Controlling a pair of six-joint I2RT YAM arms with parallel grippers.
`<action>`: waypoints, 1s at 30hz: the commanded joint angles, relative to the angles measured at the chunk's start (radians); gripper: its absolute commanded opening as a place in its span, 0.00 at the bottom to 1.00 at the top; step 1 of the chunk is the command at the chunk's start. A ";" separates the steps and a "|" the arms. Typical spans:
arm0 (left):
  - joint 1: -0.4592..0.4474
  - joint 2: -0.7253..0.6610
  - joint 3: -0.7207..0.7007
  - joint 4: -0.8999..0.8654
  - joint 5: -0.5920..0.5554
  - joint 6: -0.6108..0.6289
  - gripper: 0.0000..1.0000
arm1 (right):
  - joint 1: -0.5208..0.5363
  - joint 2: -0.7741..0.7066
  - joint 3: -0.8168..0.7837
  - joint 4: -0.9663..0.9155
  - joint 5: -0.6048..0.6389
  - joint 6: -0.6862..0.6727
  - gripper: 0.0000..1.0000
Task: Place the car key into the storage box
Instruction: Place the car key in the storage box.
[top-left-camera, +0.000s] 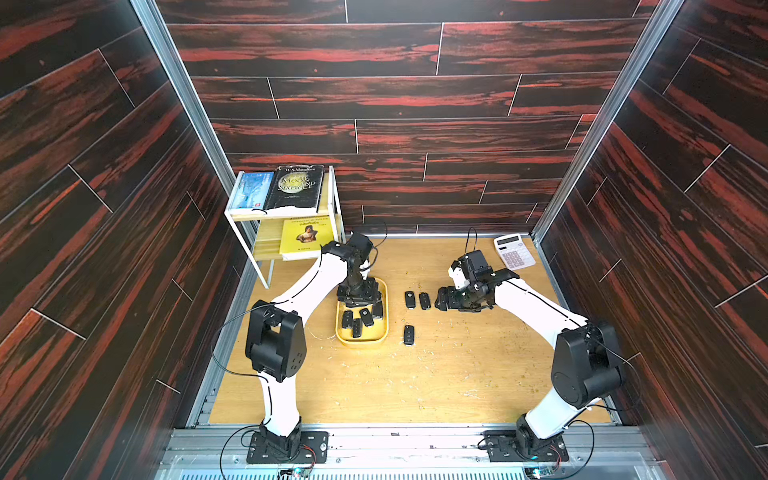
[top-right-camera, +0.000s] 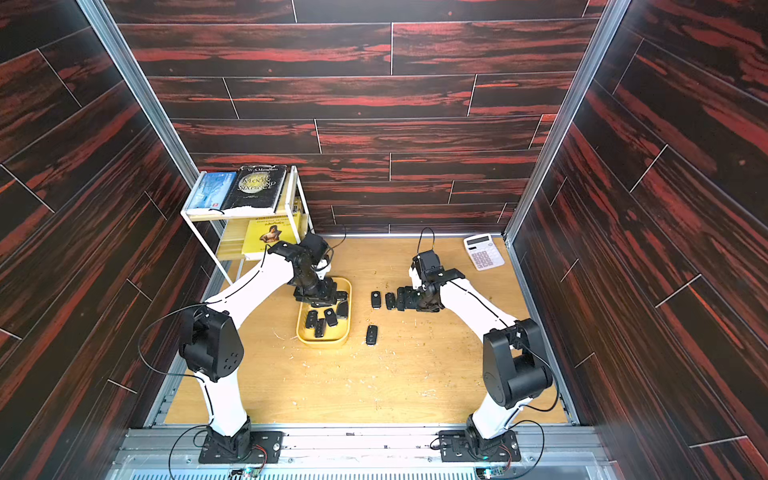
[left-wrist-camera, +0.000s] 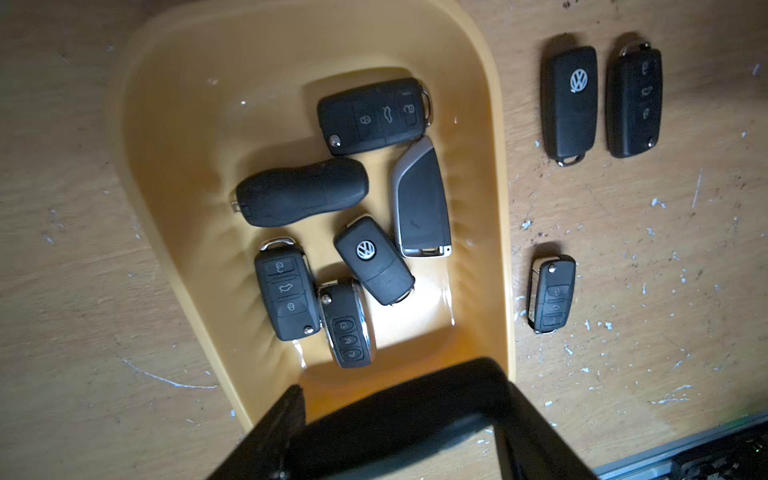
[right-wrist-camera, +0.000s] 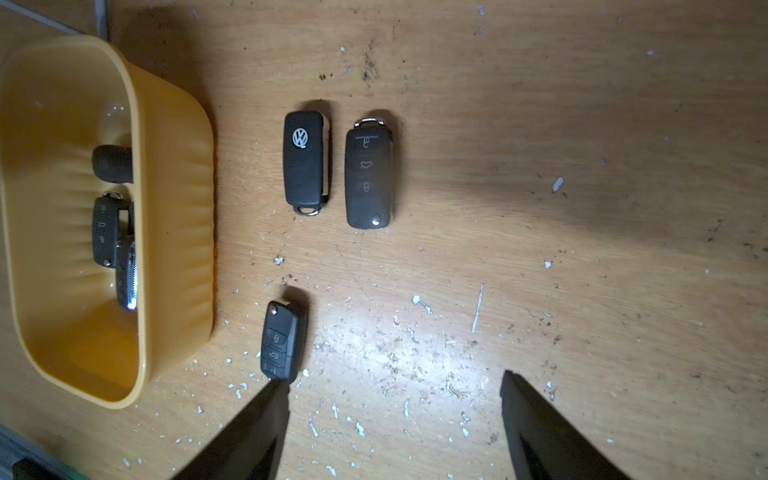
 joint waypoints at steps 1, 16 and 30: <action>0.023 0.021 0.027 0.015 -0.033 -0.020 0.00 | 0.005 -0.022 -0.010 0.003 -0.012 -0.009 0.84; 0.066 0.148 0.043 0.158 -0.044 -0.037 0.00 | 0.010 -0.014 -0.017 0.005 -0.022 -0.006 0.84; 0.069 0.197 -0.043 0.296 -0.085 -0.071 0.00 | 0.011 -0.017 -0.034 0.002 -0.016 -0.010 0.84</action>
